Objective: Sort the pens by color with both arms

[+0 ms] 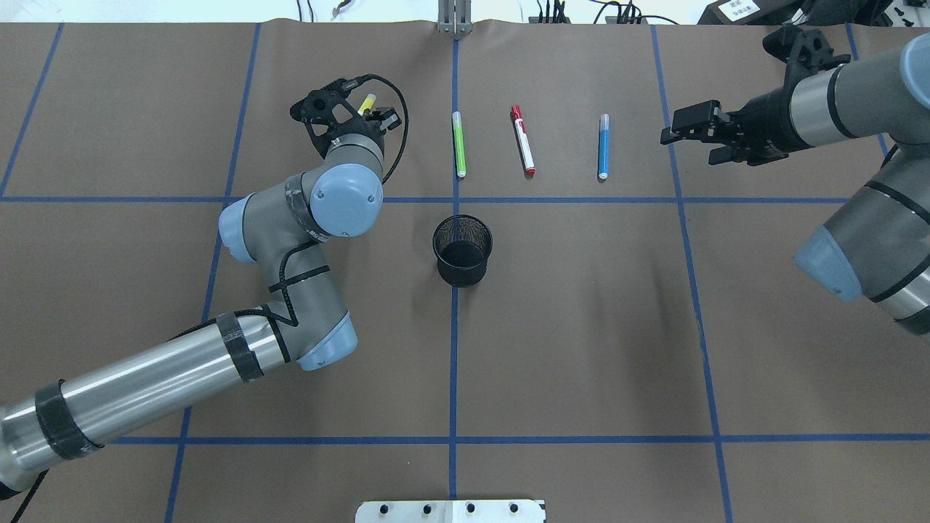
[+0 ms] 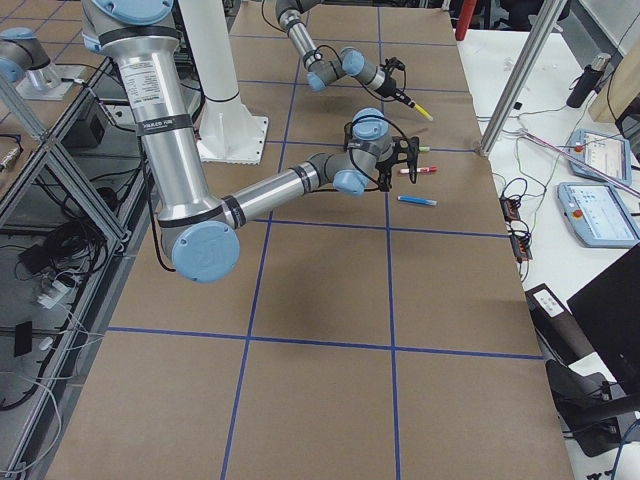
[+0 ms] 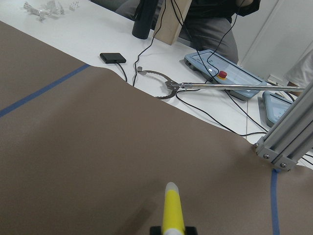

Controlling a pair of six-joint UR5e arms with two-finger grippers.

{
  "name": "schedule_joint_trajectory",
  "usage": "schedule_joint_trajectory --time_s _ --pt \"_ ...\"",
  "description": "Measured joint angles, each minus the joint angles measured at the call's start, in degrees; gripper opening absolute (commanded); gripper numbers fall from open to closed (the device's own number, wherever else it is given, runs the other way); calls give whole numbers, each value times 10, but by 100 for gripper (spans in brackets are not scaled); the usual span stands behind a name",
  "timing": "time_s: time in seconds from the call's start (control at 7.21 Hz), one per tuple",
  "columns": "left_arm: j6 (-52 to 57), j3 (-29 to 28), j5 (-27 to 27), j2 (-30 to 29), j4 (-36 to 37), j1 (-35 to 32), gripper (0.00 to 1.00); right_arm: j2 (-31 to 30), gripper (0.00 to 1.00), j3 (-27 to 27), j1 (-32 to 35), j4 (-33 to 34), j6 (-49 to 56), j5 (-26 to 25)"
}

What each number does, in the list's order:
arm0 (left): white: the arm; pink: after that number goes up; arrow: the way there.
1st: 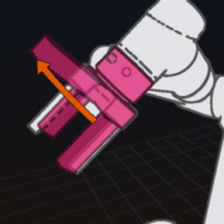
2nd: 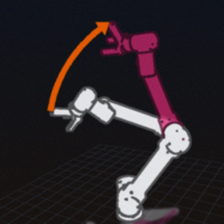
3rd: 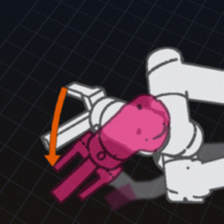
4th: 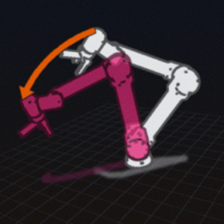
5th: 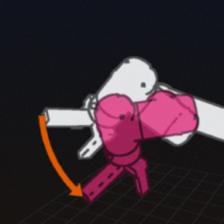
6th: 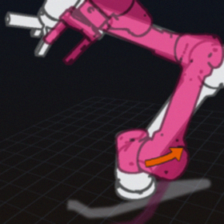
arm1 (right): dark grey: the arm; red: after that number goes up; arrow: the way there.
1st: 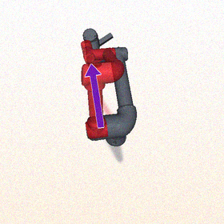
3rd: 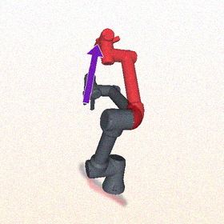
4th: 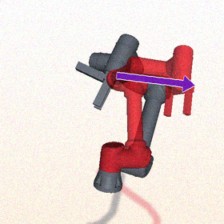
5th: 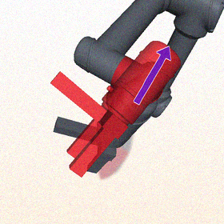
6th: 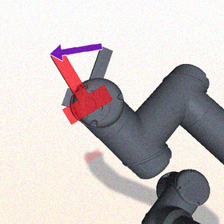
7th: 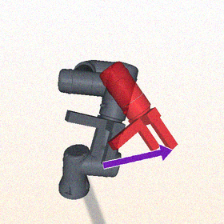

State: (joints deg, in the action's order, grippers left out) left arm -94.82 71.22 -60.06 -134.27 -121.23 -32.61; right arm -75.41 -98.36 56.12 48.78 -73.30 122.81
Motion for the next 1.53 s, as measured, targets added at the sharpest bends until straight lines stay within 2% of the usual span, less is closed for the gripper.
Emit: schedule_joint_trajectory --time_s 0.14,0.28,0.42,0.83,0.97,1.11,1.25,1.53 --pt "0 -2 -1 0 -1 0 40 0 99 0 0 0 0 0" --pt "0 -3 -1 1 -2 0 60 1 99 1 0 0 0 0" --pt "0 -3 -1 1 -2 0 100 1 99 1 0 0 0 0" --pt "15 3 -3 6 -2 -1 100 3 99 3 0 0 0 0" --pt "56 27 -10 11 -2 -4 100 4 99 3 0 0 0 0" --pt "108 80 -40 35 2 -13 100 5 99 3 0 1 0 1" --pt "157 151 -95 83 12 -33 100 6 99 3 2 3 0 2" --pt "297 288 -250 211 59 -108 100 3 99 10 24 9 12 6"
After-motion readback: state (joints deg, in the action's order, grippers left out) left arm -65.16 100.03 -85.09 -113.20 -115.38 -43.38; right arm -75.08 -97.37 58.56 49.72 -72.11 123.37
